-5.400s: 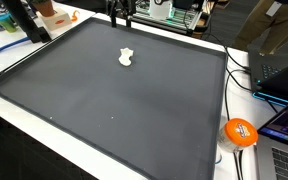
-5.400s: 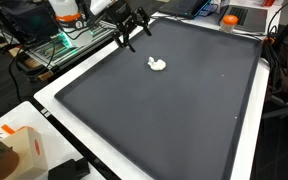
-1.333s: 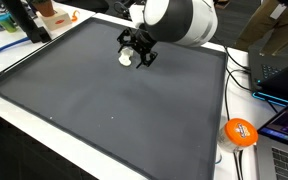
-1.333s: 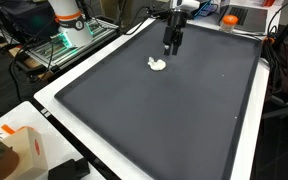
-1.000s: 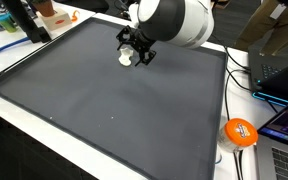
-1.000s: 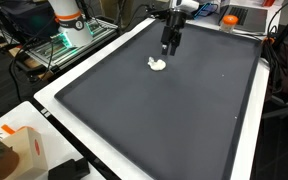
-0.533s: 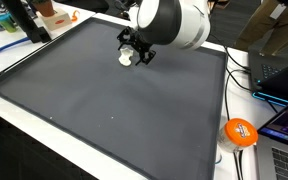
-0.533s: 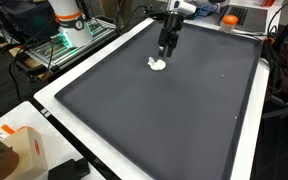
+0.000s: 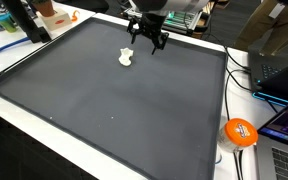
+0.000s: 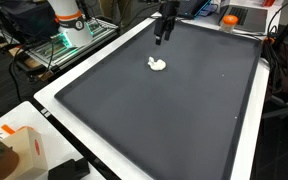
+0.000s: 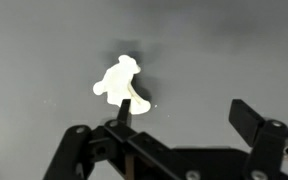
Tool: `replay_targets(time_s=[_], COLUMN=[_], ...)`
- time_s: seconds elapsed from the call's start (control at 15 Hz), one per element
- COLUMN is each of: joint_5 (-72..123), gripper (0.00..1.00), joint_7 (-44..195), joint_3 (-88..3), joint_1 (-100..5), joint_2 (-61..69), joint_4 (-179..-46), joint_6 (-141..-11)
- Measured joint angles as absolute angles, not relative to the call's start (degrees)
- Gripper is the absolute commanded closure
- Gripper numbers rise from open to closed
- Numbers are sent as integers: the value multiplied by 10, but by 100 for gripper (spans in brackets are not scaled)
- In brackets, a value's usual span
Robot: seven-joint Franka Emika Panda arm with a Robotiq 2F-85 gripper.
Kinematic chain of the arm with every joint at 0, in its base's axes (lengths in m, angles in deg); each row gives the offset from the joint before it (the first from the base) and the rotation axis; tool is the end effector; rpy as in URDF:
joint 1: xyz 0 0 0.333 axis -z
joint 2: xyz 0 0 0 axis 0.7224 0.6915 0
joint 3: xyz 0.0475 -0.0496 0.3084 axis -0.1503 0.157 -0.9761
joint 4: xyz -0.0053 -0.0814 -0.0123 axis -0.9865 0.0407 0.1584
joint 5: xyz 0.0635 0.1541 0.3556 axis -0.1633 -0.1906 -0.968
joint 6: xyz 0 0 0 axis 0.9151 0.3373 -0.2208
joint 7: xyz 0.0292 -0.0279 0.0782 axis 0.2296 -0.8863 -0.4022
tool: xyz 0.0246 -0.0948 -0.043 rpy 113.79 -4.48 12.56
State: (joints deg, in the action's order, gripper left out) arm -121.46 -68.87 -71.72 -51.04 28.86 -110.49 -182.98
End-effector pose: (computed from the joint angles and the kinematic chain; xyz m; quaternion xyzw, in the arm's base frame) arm 0.5022 0.1552 0.2612 0.9895 0.0457 0.0105 0.1368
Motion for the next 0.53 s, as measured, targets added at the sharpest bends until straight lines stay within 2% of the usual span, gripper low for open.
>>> replay_targets(time_s=[0.4,0.53], joint_5=[-1214,-1214], gripper=[0,0], joint_7=[-728,-748], joint_3=[-979,-1028], joint_1=[-272,-218], joint_2=[261,262], joint_4=[-1126,-1131], joint_6=[-1824,-1822])
